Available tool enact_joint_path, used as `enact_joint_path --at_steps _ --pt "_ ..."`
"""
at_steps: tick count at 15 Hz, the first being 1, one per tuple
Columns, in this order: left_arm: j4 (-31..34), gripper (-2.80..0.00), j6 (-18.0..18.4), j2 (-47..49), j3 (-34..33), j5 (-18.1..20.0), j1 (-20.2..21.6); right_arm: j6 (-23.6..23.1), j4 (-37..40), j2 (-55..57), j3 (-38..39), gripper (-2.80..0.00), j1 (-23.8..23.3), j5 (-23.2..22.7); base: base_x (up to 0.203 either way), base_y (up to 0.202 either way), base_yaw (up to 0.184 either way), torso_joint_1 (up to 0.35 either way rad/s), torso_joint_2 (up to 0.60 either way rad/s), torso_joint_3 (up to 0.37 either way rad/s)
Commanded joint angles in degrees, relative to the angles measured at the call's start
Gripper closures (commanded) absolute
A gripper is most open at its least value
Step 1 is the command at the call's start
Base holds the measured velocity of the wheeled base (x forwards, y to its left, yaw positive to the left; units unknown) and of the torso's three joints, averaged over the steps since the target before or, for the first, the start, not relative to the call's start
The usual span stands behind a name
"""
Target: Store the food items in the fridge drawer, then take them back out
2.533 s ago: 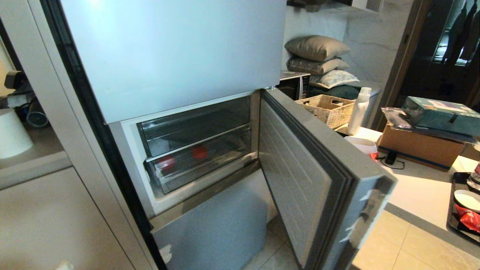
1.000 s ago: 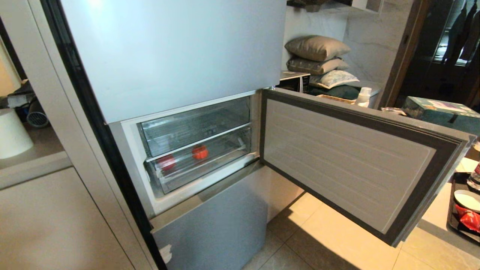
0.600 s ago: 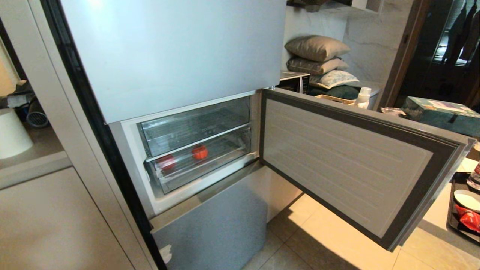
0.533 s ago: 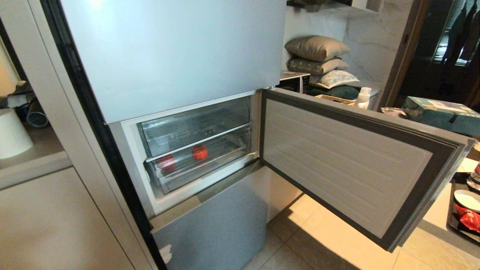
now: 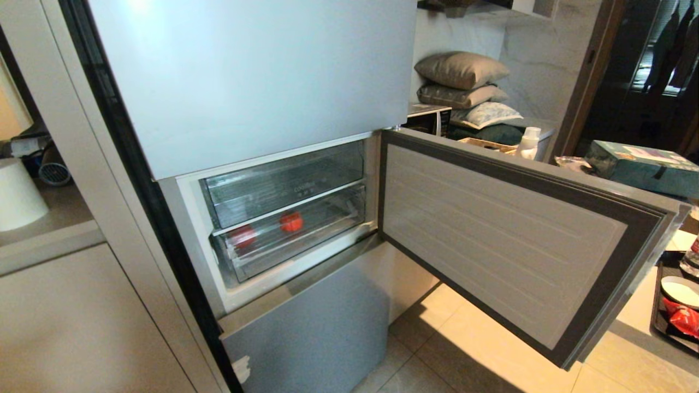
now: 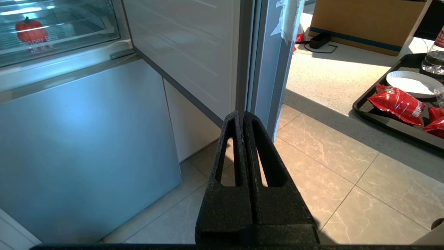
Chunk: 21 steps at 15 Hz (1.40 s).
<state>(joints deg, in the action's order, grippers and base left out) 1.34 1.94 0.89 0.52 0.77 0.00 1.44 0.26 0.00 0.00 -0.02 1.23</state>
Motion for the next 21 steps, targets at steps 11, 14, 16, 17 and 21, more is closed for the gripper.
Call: enact_joint_path --at_steps 11,14,16,17,21 --pt "-0.2 0.00 -1.9 -1.0 -0.1 -0.9 0.0 0.4 0.0 0.1 0.0 0.00 0.0 0.4 0.000 -0.004 0.063 0.001 0.00 0.002" --pt "-0.2 0.00 -1.9 -1.0 -0.1 -0.9 0.0 0.4 -0.1 0.1 0.0 0.00 0.0 0.4 -0.001 -0.009 0.176 0.005 0.00 0.004" --pt "-0.3 0.00 -1.9 -1.0 -0.1 -0.9 0.0 0.5 0.0 0.0 0.0 0.00 -0.1 0.4 0.000 -0.009 0.173 0.002 0.00 0.000" --pt "-0.3 0.00 -1.9 -1.0 -0.1 -0.9 0.0 0.7 0.0 0.0 0.0 0.00 0.0 0.4 0.001 -0.008 0.169 0.002 0.00 -0.001" --pt "-0.3 0.00 -1.9 -1.0 -0.1 -0.9 0.0 0.7 -0.1 0.0 0.0 0.00 0.0 0.4 0.000 -0.009 0.176 0.002 0.00 0.003"
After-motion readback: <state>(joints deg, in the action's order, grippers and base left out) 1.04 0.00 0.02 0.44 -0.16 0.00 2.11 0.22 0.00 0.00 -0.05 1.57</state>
